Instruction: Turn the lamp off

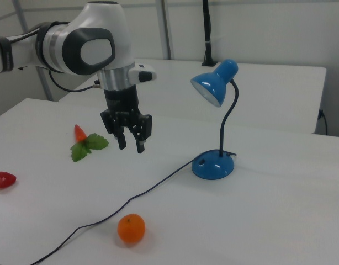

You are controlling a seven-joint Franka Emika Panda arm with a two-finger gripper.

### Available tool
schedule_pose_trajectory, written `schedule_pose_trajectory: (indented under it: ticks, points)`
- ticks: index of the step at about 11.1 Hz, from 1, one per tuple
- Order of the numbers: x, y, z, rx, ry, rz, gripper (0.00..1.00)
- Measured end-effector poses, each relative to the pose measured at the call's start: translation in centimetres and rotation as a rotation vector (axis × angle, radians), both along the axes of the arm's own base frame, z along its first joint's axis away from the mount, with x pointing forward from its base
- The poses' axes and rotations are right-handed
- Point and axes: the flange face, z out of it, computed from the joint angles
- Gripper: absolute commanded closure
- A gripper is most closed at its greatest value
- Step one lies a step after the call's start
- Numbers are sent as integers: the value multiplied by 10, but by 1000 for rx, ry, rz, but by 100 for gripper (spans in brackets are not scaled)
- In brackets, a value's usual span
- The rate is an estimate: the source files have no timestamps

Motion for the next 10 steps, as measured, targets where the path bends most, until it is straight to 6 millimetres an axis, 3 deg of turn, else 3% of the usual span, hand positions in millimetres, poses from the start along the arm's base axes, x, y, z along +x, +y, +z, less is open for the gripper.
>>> schedule_pose_trajectory:
  ticks: [5,10]
  points:
    - [-10,-22,12,56,-13,-60,0]
    - [-19,-18,22,74,9,-56,0]
